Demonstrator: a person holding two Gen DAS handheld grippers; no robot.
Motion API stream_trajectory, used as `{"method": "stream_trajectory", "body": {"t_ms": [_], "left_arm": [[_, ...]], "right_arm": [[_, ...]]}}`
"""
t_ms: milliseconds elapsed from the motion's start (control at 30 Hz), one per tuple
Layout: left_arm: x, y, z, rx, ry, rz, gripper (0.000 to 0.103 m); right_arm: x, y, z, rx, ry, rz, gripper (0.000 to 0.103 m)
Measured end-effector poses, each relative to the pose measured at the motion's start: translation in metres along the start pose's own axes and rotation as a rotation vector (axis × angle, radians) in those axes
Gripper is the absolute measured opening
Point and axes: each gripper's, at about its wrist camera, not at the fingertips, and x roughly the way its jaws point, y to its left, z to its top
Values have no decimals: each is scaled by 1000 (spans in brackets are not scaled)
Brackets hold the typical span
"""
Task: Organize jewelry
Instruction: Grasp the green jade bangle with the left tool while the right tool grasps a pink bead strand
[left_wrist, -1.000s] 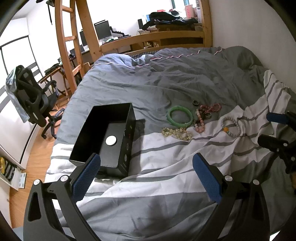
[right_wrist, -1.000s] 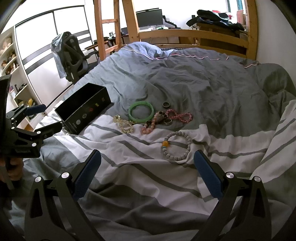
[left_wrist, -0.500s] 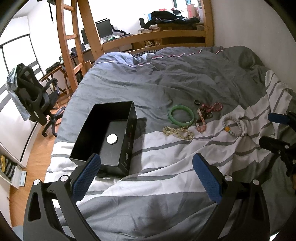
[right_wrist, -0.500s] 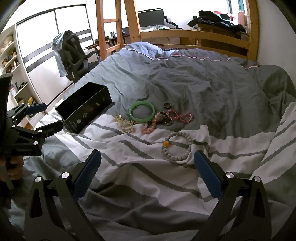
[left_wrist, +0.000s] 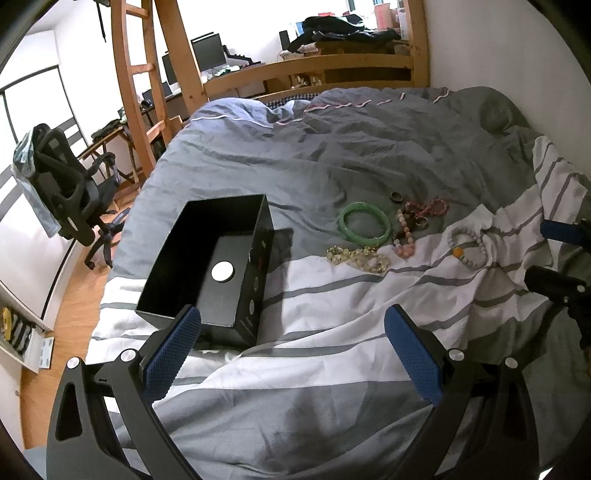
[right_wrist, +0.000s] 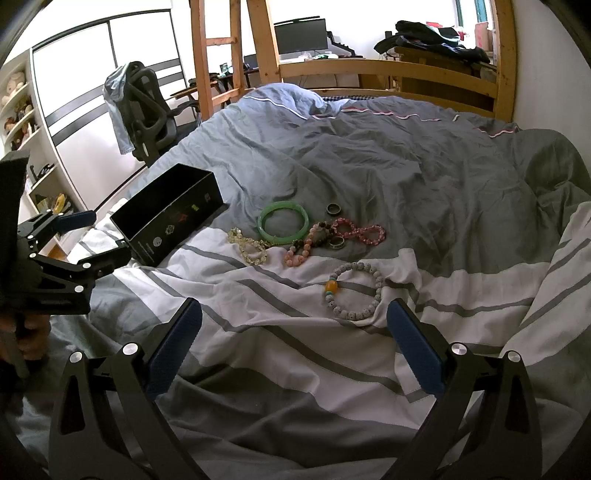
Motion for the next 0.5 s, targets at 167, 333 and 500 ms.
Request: {"method": "stream_trajectory", "body": {"t_ms": [167, 333, 500], "left_arm": [[3, -7, -1, 26, 4, 7, 99], [8, -14, 0, 38, 9, -8, 99], [30, -32, 14, 79, 13, -37, 98]], "right_arm": [[5, -3, 1, 11, 22, -5, 99], [8, -5, 2, 17, 26, -3, 99], [30, -18, 7, 51, 105, -33, 99]]}}
